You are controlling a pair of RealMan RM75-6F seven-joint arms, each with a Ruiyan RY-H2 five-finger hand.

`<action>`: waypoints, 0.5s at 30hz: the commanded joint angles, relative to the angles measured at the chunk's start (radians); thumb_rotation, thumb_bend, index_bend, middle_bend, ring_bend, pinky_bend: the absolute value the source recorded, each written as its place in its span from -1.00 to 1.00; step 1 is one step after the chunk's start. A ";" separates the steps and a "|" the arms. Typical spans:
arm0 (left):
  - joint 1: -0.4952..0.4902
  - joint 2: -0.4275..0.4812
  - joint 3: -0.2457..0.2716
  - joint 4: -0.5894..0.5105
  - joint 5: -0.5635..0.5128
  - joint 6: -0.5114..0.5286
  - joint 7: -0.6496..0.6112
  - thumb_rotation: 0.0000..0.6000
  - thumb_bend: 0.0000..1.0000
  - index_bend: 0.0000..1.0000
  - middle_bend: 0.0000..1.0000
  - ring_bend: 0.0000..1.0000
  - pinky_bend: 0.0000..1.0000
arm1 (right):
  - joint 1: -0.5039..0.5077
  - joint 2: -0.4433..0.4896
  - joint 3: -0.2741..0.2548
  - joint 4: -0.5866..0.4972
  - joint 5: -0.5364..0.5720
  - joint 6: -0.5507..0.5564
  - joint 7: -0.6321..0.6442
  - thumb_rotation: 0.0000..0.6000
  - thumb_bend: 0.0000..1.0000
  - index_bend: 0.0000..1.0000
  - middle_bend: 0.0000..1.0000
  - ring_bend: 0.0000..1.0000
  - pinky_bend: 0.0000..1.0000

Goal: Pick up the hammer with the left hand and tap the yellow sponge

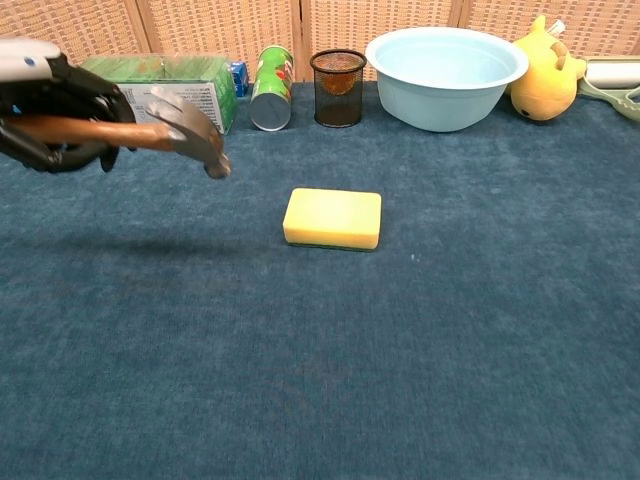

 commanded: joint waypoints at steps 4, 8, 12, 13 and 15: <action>-0.059 0.083 -0.049 -0.039 -0.131 -0.072 0.063 1.00 0.72 -0.07 0.06 0.24 0.43 | 0.007 -0.007 -0.001 0.001 0.002 -0.015 -0.002 1.00 -0.56 -0.08 -0.17 -0.34 -0.50; -0.111 0.089 -0.068 -0.038 -0.226 -0.132 0.096 1.00 0.72 -0.07 0.07 0.24 0.43 | 0.009 -0.012 0.000 0.007 0.007 -0.020 0.004 1.00 -0.56 -0.08 -0.17 -0.34 -0.50; -0.157 0.049 -0.072 -0.018 -0.305 -0.168 0.126 1.00 0.73 -0.07 0.08 0.26 0.45 | 0.007 -0.017 0.000 0.017 0.012 -0.020 0.012 1.00 -0.56 -0.07 -0.17 -0.34 -0.50; -0.170 0.030 -0.072 -0.009 -0.331 -0.177 0.131 1.00 0.73 -0.07 0.09 0.26 0.45 | 0.006 -0.018 0.000 0.020 0.015 -0.020 0.015 1.00 -0.56 -0.07 -0.17 -0.34 -0.50; -0.195 -0.006 -0.072 0.013 -0.376 -0.194 0.139 1.00 0.73 -0.07 0.09 0.27 0.46 | 0.006 -0.017 0.002 0.021 0.019 -0.022 0.018 1.00 -0.56 -0.07 -0.17 -0.34 -0.50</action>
